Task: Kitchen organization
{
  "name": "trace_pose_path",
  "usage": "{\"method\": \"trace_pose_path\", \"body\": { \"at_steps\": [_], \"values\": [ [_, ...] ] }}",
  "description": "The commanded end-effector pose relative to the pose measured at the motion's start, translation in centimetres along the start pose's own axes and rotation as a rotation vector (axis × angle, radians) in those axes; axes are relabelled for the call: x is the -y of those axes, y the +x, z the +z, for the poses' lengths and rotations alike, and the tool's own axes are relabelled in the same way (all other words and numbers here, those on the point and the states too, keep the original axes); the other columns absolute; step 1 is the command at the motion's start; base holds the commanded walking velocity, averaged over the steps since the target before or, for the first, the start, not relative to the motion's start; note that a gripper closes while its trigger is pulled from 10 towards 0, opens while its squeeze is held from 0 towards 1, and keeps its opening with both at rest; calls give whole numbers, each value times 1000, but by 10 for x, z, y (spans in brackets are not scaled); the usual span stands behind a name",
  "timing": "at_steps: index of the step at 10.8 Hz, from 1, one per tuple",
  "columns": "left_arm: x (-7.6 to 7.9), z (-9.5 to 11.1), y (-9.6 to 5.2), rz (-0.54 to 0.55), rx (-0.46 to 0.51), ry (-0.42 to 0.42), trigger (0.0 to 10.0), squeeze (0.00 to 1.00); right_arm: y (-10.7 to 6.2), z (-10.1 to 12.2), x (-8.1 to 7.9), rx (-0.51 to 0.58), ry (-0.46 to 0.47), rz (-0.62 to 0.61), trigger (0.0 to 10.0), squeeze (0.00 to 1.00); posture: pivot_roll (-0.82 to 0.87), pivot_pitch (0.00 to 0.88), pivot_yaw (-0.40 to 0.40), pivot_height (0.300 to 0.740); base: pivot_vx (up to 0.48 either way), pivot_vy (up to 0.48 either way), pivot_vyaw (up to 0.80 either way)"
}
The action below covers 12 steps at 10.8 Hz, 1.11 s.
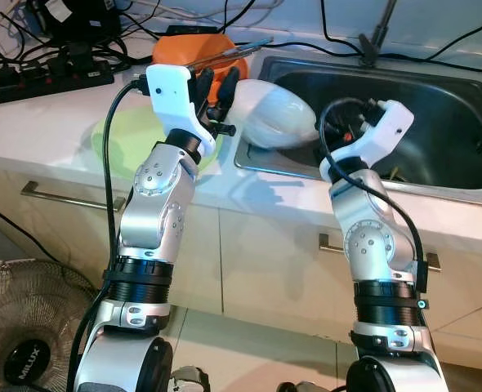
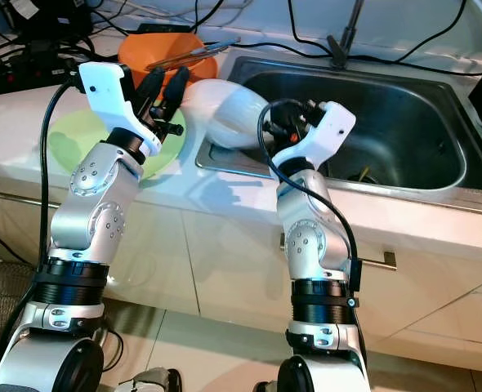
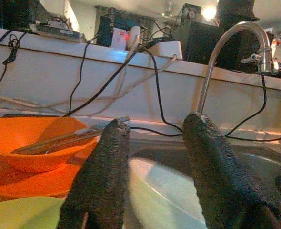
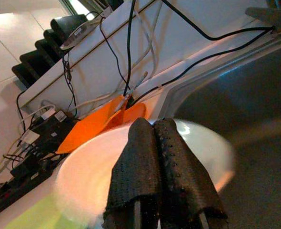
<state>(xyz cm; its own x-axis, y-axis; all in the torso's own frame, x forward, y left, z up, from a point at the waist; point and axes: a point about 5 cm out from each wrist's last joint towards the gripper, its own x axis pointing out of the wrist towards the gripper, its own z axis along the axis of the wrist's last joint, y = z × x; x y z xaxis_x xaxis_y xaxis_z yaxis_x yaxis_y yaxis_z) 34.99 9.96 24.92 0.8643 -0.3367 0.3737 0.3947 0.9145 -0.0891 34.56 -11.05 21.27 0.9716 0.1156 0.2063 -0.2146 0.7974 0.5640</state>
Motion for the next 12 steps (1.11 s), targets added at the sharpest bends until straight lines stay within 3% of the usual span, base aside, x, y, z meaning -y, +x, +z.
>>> {"method": "trace_pose_path", "body": {
  "at_steps": [1,2,4,5,6,9,11,12],
  "values": [
    [1,-1,-1,-2,-5,19,10000,1000,1,4,0,18,9,-2,0,0,79,60,11,740,0,0,0],
    [1,-2,-1,-4,-14,40,10000,0,0,2,1,11,5,-7,0,0,80,63,12,740,0,0,0],
    [0,-3,-2,7,-21,42,10000,0,0,0,1,0,-1,-5,0,0,80,67,13,740,0,0,0],
    [-1,-4,-2,9,-23,41,10000,0,-1,0,1,-2,-6,-4,3059,0,81,67,13,740,0,0,0],
    [-2,-6,-4,9,-38,45,10000,0,-1,0,1,0,-19,-7,10000,0,82,69,14,740,0,0,0],
    [-4,-12,-7,31,-40,88,10000,0,-1,2,2,20,-80,-9,10000,0,80,75,12,740,0,0,0],
    [-8,-18,-12,43,-46,135,10000,0,-2,8,2,71,-234,1,10000,0,80,80,13,740,0,0,0],
    [-13,-23,-17,61,-45,188,10000,0,-6,8,7,112,-391,-3,10000,0,82,82,12,740,0,0,0]
  ]
}}
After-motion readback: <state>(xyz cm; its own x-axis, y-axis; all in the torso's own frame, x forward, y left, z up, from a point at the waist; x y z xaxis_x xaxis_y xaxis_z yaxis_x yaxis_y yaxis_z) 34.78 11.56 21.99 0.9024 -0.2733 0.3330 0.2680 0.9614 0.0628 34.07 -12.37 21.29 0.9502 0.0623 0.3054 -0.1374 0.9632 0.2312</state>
